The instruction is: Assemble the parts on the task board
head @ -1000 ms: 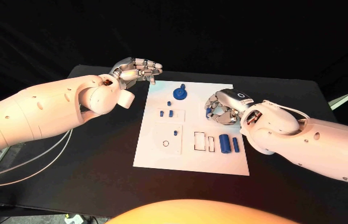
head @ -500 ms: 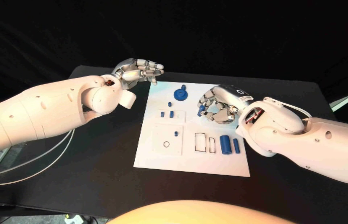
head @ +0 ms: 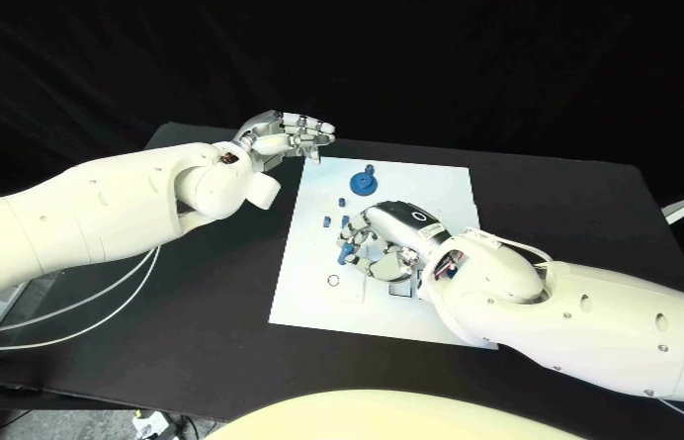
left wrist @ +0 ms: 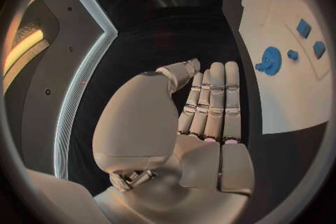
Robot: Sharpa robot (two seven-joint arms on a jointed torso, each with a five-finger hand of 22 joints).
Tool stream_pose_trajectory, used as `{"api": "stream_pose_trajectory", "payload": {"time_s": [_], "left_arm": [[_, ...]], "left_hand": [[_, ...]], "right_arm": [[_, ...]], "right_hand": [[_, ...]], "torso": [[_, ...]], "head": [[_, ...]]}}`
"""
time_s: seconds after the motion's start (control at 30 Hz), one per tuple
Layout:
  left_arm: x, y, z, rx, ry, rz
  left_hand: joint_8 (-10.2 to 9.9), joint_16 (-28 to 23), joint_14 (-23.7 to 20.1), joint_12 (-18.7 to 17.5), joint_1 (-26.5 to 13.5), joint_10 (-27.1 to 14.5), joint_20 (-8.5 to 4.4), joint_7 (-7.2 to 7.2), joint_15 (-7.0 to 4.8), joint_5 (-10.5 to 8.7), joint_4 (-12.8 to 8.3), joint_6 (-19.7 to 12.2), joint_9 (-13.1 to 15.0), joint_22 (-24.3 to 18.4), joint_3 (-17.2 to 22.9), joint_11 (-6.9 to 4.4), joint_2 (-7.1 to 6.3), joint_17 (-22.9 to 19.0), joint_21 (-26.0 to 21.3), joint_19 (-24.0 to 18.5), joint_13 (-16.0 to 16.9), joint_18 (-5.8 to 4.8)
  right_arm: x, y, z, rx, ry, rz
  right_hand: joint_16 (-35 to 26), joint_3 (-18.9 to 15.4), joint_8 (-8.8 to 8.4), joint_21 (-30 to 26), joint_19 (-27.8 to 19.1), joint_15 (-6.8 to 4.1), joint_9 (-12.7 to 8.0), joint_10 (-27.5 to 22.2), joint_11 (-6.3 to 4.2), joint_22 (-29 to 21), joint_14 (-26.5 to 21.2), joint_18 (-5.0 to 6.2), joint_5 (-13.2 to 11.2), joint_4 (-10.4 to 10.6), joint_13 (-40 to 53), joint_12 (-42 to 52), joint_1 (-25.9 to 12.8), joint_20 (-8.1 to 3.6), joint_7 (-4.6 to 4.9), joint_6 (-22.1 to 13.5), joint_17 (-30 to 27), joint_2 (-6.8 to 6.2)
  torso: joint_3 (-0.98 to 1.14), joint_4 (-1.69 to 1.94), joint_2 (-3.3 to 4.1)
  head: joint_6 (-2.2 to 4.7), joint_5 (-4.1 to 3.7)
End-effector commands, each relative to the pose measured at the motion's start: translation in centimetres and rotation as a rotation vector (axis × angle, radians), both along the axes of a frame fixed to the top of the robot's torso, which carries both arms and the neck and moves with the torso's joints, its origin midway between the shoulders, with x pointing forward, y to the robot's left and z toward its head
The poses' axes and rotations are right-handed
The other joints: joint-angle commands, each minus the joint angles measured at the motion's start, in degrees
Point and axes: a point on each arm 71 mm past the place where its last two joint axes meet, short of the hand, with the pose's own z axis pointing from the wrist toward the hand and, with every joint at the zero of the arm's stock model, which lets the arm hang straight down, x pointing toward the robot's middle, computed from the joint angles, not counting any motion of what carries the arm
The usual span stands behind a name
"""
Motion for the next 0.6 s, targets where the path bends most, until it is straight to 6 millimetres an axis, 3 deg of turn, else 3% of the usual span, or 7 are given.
{"api": "stream_pose_trajectory", "payload": {"time_s": [0.03,0.27,0.43,0.6], "left_arm": [[0.0,-0.3,0.1,-0.005,-0.002,-0.007],[0.0,-0.5,0.1,-0.007,-0.002,-0.011],[0.0,-0.6,0.1,-0.008,-0.002,-0.013],[0.0,-0.6,0.1,-0.008,-0.001,-0.014]], "left_hand": [[-0.33,-0.65,-0.29,0.70,0.09,-0.71,0.52,0.26,0.02,0.84,0.29,-0.60,0.85,-0.81,-1.53,0.19,0.71,-0.57,-0.74,0.06,-0.59,-0.05],[-0.33,-0.65,-0.29,0.70,0.09,-0.71,0.52,0.26,0.02,0.84,0.29,-0.60,0.85,-0.81,-1.53,0.19,0.71,-0.57,-0.74,0.06,-0.59,-0.05],[-0.31,-0.68,-0.27,0.75,0.08,-0.71,0.52,0.26,0.03,0.83,0.31,-0.60,0.87,-0.83,-1.57,0.20,0.73,-0.59,-0.76,0.08,-0.59,-0.06],[-0.31,-0.68,-0.27,0.75,0.08,-0.71,0.52,0.26,0.03,0.83,0.31,-0.60,0.87,-0.83,-1.57,0.20,0.73,-0.59,-0.76,0.08,-0.59,-0.06]], "right_arm": [[-0.3,0.4,-0.8,-0.005,0.004,0.012],[-0.6,1.2,-2.7,-0.023,0.029,0.022],[-0.6,1.5,-3.5,-0.032,0.042,0.024],[-0.5,1.6,-3.8,-0.040,0.045,0.022]], "right_hand": [[0.77,3.04,3.76,0.60,2.94,-0.32,3.27,3.16,-1.16,9.12,2.64,-0.81,0.83,-1.07,1.60,0.57,-0.91,-0.37,-0.40,1.30,0.20,2.15],[0.76,3.08,3.80,0.44,2.90,-0.30,3.36,3.13,-1.13,9.06,2.63,-0.78,0.82,-1.15,1.62,0.47,-0.94,-0.37,-0.36,1.21,0.20,2.15],[0.75,3.10,3.83,0.45,2.90,-0.29,3.42,3.11,-1.11,9.07,2.62,-0.79,0.82,-1.20,1.63,0.41,-0.97,-0.37,-0.33,1.14,0.18,2.16],[0.74,3.12,3.85,0.32,2.87,-0.28,3.46,3.11,-1.09,9.03,2.61,-0.76,0.82,-1.23,1.63,0.37,-0.98,-0.37,-0.32,1.10,0.16,2.18]], "torso": [[-0.01,-0.09,0.09],[0.00,-0.06,0.10],[0.14,-0.08,0.16],[0.05,-0.03,0.09]], "head": [[-0.14,0.42],[-0.31,0.49],[-0.48,0.58],[-0.68,0.64]]}}
